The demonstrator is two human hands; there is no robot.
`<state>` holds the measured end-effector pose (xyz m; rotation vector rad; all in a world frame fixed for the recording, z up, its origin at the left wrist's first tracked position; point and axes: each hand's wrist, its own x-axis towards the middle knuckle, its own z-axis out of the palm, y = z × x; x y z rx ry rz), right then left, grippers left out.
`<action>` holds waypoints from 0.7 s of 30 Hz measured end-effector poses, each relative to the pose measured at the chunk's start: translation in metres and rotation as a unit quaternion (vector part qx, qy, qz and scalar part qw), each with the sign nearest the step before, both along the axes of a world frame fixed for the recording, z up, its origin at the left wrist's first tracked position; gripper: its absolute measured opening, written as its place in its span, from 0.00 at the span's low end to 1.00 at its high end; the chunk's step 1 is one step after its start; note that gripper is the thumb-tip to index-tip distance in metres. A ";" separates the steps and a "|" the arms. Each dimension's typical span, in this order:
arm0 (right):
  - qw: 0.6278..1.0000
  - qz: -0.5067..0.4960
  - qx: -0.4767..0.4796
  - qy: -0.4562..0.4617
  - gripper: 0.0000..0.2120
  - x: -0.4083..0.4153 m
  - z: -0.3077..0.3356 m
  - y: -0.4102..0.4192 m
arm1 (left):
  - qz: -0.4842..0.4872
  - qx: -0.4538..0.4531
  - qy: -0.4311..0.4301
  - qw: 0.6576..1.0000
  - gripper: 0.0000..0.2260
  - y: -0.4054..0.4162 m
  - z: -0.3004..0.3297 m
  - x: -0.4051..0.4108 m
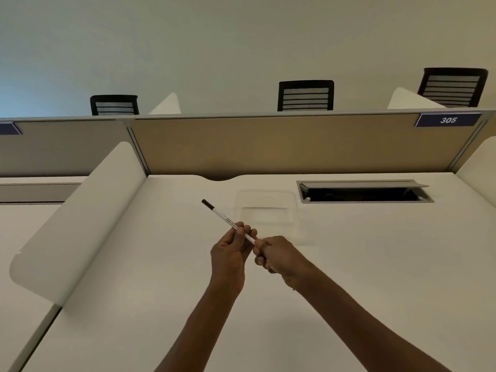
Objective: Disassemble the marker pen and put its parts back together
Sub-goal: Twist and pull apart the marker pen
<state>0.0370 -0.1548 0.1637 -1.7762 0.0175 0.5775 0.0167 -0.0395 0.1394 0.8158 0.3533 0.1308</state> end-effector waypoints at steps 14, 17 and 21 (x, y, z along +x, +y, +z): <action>0.996 0.045 0.001 -0.077 0.15 0.005 0.001 -0.002 | -0.010 0.042 0.003 0.999 0.08 0.003 0.019 0.005; 0.974 0.076 0.192 0.093 0.18 0.014 0.020 -0.017 | -0.069 0.058 -0.032 0.995 0.09 0.010 0.022 0.007; 0.969 0.114 0.165 0.141 0.19 0.014 0.029 -0.021 | -0.083 0.047 -0.049 0.994 0.09 0.011 0.021 0.007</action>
